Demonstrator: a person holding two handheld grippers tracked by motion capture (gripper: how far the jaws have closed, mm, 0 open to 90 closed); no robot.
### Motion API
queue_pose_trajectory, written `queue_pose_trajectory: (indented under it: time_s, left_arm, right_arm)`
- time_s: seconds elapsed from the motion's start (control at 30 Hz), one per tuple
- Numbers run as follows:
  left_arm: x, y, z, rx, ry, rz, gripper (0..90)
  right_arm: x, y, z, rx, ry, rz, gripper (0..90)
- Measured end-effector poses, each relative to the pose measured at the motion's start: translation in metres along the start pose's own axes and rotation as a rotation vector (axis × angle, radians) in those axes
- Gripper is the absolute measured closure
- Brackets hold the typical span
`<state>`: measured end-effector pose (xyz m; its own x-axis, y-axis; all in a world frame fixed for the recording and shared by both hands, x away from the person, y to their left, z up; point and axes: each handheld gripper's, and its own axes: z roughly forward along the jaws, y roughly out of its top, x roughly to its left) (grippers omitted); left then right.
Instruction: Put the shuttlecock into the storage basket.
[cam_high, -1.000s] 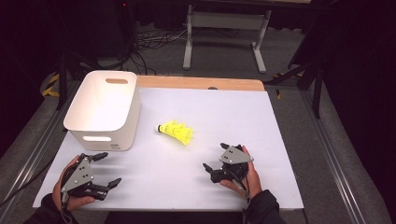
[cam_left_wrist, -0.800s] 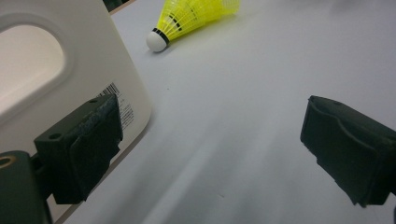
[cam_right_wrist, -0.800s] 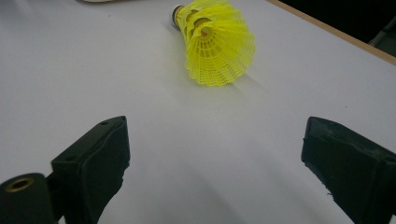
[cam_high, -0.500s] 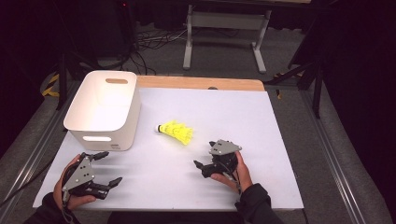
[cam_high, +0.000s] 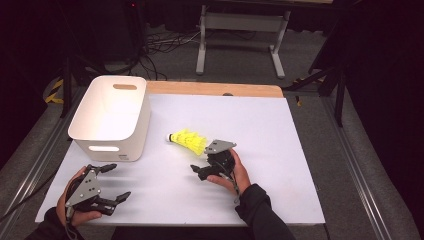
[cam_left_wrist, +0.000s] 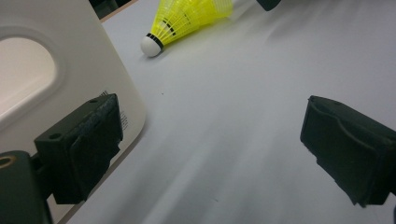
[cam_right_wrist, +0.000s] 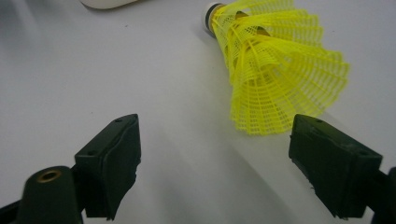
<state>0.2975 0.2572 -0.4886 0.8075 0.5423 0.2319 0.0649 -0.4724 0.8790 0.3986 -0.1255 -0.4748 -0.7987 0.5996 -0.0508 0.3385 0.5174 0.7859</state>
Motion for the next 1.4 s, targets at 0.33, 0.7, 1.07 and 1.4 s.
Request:
queue_pose_trajectory:
  time_s: [0.33, 0.7, 1.07, 1.4]
  left_arm:
    - [-0.001, 0.0, -0.001, 0.002, 0.002, 0.01, 6.4]
    - [-0.003, 0.0, 0.001, 0.007, -0.013, 0.011, 6.5]
    - [-0.003, 0.001, 0.001, 0.007, -0.017, 0.021, 6.5]
    - [-0.003, 0.0, 0.002, 0.007, -0.022, 0.011, 6.5]
  right_arm:
    - [-0.004, 0.015, 0.024, 0.033, 0.021, 0.037, 20.3]
    - [-0.007, 0.03, 0.044, 0.032, 0.005, 0.071, 31.4]
    - [-0.011, 0.041, 0.052, 0.021, -0.003, 0.101, 38.9]
    - [-0.015, 0.05, 0.062, 0.028, -0.078, 0.115, 72.5]
